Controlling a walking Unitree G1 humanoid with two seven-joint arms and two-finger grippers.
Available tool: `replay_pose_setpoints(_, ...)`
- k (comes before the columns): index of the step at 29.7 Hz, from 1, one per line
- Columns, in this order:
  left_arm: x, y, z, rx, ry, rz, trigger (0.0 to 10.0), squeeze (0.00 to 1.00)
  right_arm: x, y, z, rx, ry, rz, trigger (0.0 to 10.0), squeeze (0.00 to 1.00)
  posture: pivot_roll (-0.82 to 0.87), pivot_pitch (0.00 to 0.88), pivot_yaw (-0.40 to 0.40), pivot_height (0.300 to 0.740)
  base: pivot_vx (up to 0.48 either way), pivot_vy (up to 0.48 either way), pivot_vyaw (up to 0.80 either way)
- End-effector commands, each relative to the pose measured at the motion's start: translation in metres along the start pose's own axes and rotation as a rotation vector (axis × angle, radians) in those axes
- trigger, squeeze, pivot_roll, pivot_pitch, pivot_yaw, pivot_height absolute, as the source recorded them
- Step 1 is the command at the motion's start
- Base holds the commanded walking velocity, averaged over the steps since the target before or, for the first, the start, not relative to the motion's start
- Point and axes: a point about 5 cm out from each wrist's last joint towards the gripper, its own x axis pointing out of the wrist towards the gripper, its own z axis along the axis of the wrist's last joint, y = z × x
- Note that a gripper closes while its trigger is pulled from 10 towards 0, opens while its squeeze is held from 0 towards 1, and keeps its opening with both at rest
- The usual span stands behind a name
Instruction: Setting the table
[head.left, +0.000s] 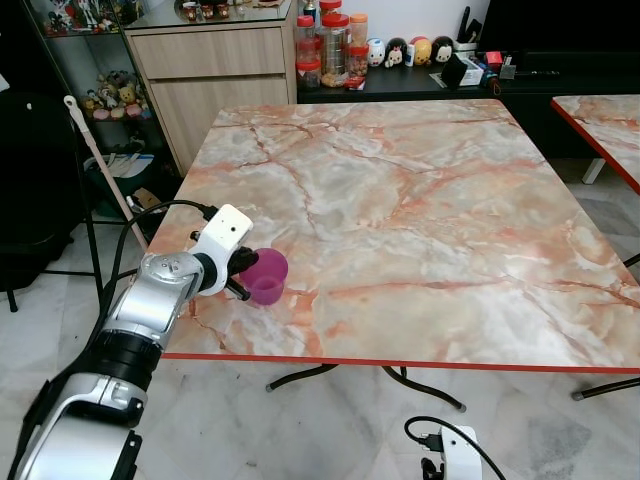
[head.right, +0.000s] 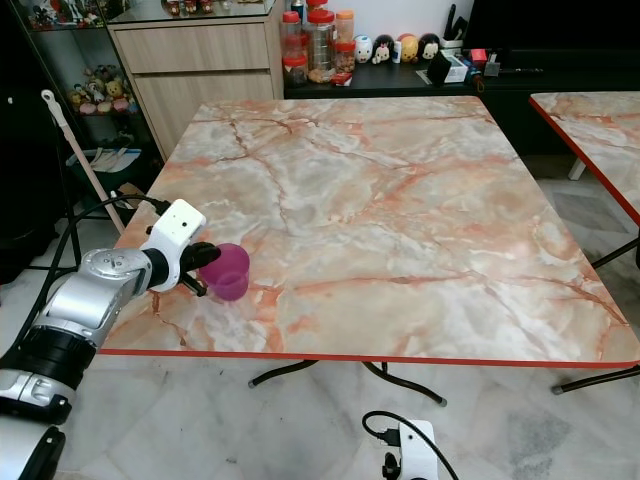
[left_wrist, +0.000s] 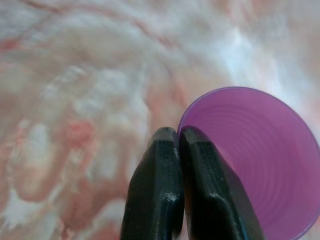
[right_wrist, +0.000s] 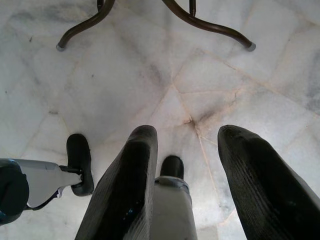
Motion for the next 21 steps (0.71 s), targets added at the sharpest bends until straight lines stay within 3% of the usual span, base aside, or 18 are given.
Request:
replay_pose_setpoints(1,-0.011,0.032,0.017,-0.123,-0.154,0.207,0.0,0.00,0.001,0.002,0.002,0.007,-0.001,0.000,10.0,0.00,0.04,0.000,0.052,0.740,0.000,0.000,0.00)
replay_pose_setpoints(3,-0.019,0.046,0.020,-0.153,-0.204,0.307,0.5,0.00,0.000,0.001,0.002,0.007,-0.002,0.000,10.0,0.00,0.04,0.000,0.050,0.740,0.000,0.000,0.00)
replay_pose_setpoints(4,-0.025,0.056,0.021,-0.159,-0.226,0.379,9.6,0.00,0.001,0.001,0.002,0.006,-0.002,0.001,10.0,0.00,0.04,0.000,0.050,0.740,0.000,0.000,0.00)
replay_pose_setpoints(5,-0.040,0.076,0.018,-0.170,-0.252,0.513,10.0,0.00,0.001,0.002,0.002,0.002,-0.002,0.002,10.0,0.00,0.04,0.000,0.050,0.740,0.000,0.000,0.00)
replay_pose_setpoints(7,-0.048,0.084,0.016,-0.170,-0.260,0.571,10.0,0.00,0.001,0.002,0.002,0.000,-0.002,0.003,10.0,0.00,0.05,0.000,0.044,0.740,0.000,0.000,0.00)
replay_pose_setpoints(8,-0.063,0.099,0.007,-0.164,-0.253,0.690,10.0,0.00,0.001,0.001,0.002,-0.004,-0.001,0.005,10.0,0.00,0.05,0.000,0.044,0.740,0.000,0.000,0.00)
replay_pose_setpoints(12,-0.097,0.127,-0.018,-0.117,-0.187,0.932,10.0,0.00,0.001,0.002,0.002,-0.005,-0.002,0.008,10.0,0.00,0.05,0.000,0.046,0.740,0.000,0.000,0.00)
replay_pose_setpoints(13,-0.097,0.127,-0.018,-0.117,-0.187,0.932,10.0,0.00,0.001,0.002,0.002,-0.005,-0.002,0.008,10.0,0.00,0.05,0.000,0.046,0.740,0.000,0.000,0.00)
replay_pose_setpoints(14,-0.114,0.138,-0.034,-0.121,-0.148,1.038,10.0,0.00,0.001,0.003,0.002,-0.006,-0.001,0.009,10.0,0.00,0.05,0.000,0.046,0.740,0.000,0.000,0.00)
replay_pose_setpoints(17,-0.118,0.141,-0.039,-0.119,-0.140,1.071,10.0,0.00,0.001,0.003,0.002,-0.006,-0.001,0.009,10.0,0.00,0.06,0.000,0.046,0.740,0.000,0.000,0.00)
replay_pose_setpoints(21,-0.159,0.142,-0.103,-0.028,0.105,1.280,10.0,0.00,0.000,0.003,0.001,-0.005,0.001,0.010,10.0,0.00,0.06,0.000,0.049,0.740,0.000,0.000,0.00)
